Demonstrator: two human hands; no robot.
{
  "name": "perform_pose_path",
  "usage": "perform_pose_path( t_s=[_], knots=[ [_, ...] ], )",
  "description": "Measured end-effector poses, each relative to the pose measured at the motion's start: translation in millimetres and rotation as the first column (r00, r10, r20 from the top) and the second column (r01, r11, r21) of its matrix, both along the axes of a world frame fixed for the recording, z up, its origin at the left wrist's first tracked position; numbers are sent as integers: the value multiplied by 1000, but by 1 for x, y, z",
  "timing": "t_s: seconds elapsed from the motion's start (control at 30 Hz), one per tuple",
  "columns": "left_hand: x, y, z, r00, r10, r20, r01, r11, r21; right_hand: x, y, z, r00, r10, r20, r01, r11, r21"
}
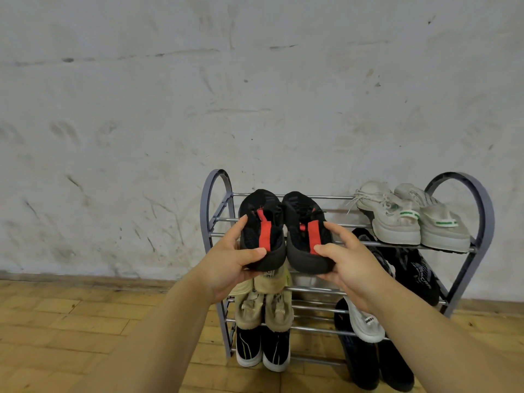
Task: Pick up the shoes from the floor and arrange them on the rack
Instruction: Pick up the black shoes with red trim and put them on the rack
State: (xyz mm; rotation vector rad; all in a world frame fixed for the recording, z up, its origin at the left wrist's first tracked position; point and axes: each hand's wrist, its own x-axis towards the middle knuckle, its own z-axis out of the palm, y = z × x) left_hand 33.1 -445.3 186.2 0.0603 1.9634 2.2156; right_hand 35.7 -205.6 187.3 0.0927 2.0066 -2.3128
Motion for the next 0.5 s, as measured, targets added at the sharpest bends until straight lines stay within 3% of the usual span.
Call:
perform_pose_path(
  t_s=[0.3,0.5],
  knots=[
    [-15,-21,8,988,72,-133,-95,979,-180,-15,-29,5,994,47,-97,-42,998,52],
    [-39,-41,10,985,71,-157,-111,960,-258,-40,-64,0,992,-37,-123,35,999,-20]
  ],
)
